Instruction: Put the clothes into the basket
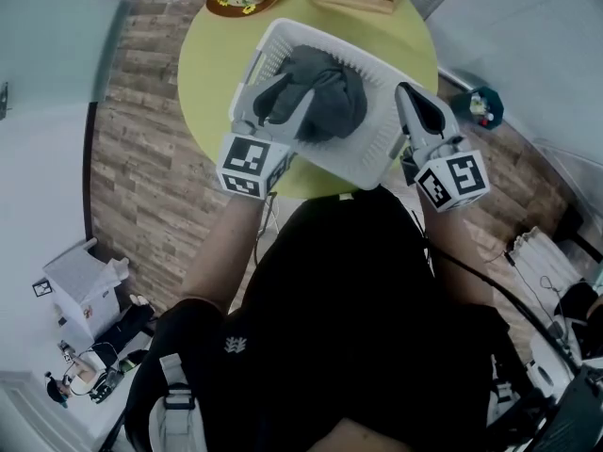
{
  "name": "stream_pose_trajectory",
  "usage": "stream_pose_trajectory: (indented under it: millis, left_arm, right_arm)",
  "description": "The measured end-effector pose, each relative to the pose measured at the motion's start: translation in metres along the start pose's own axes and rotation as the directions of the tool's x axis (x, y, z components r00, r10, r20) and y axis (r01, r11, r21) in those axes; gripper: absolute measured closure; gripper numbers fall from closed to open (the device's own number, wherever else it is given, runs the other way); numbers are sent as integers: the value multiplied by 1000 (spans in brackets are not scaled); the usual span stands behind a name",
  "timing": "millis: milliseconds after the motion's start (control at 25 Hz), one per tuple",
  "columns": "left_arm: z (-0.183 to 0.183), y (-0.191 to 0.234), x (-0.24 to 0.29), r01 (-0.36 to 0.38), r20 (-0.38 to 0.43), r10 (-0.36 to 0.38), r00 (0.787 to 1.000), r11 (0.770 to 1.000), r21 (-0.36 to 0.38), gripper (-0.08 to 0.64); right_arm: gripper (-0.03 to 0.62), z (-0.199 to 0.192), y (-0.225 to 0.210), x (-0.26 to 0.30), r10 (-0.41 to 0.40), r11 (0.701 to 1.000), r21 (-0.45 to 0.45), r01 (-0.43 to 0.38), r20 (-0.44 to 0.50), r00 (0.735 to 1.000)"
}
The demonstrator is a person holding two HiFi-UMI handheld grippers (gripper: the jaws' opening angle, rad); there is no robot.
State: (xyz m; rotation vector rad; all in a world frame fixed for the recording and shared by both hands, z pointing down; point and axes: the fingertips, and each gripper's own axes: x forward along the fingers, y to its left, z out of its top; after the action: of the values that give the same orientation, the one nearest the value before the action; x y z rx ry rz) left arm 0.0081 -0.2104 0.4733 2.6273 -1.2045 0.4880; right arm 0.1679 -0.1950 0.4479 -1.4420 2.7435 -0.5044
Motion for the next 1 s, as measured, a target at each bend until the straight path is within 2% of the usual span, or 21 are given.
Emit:
stream_pose_trajectory:
  millis: [160, 440, 600, 760, 1000]
  left_arm:
    - [3, 1, 4, 4, 18, -4, 1000, 1000, -21, 402]
    - [18, 11, -15, -28, 67, 32, 997, 998, -52, 411]
    - [26, 16, -23, -58, 89, 57, 994, 998, 0, 416]
    - [39, 24, -38, -95, 138, 92, 986, 995, 15, 433]
    - [49, 44, -61, -181, 188, 182, 965, 983, -24, 468]
  right_arm:
    - [591, 1, -2, 0, -8, 1000, -1, 8, -2, 1000]
    - [591, 9, 9, 0, 2, 1000, -20, -2, 9, 1000]
    - [591, 15, 12, 5, 15, 999, -39, -14, 16, 1000]
    - [591, 21, 14, 5, 16, 998, -55, -15, 23, 1000]
    - [591, 18, -1, -6, 3, 998, -57, -1, 28, 1000]
